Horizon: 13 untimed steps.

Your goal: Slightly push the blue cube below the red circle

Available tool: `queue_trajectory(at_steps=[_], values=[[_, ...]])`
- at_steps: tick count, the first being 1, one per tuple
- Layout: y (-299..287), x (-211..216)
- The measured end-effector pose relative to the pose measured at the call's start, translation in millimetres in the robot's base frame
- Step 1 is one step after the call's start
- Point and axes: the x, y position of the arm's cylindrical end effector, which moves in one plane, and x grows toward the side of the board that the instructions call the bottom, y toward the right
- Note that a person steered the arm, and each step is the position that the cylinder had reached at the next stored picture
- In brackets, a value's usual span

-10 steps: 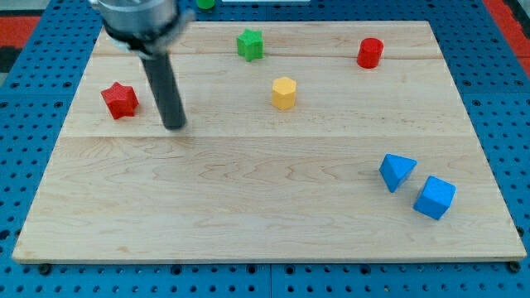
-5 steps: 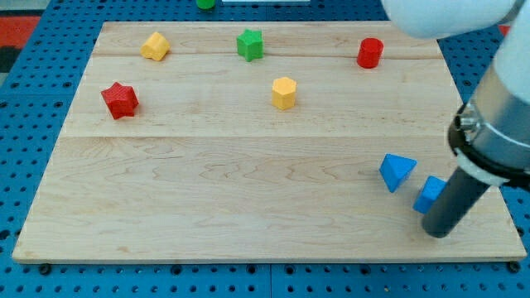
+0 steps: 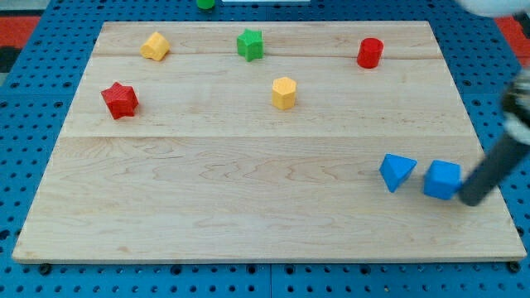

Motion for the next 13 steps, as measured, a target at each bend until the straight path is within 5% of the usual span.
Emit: queue_trajectory(at_steps=[2,4,5,7,9,10,13], values=[[0,-42],[19,9],[-34,-6],[3,-95],[55,-53],[8,-32],[-80,-67]])
